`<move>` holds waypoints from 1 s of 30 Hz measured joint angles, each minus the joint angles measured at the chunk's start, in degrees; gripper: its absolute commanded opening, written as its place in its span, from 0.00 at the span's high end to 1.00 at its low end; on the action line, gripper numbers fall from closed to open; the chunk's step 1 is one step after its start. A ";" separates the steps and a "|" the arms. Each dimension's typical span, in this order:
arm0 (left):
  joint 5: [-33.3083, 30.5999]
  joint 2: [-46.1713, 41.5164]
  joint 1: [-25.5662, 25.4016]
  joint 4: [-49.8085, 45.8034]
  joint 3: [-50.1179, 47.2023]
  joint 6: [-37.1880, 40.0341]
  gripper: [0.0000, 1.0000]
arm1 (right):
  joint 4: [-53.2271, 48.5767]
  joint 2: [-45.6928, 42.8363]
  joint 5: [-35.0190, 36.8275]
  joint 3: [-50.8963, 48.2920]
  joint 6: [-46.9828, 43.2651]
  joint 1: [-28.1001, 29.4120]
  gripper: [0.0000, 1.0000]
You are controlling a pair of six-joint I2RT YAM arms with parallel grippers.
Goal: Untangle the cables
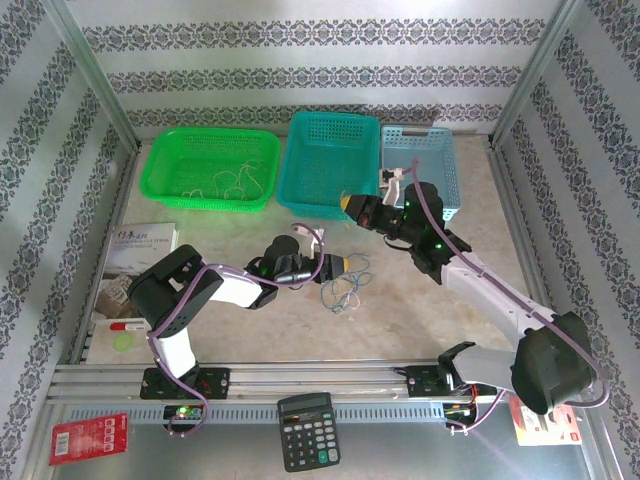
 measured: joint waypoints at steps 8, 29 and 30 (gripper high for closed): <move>-1.20 -3.93 0.00 0.17 -3.10 -0.33 0.36 | -0.13 -2.56 -1.46 0.44 0.28 -2.01 1.00; -1.66 -7.96 6.47 16.70 0.15 -16.31 0.29 | 8.44 -6.12 -7.54 -1.44 12.92 -3.69 1.00; -1.18 -7.30 6.80 17.92 0.46 -17.03 0.30 | 9.01 -6.12 -7.54 -1.57 13.46 -3.67 1.00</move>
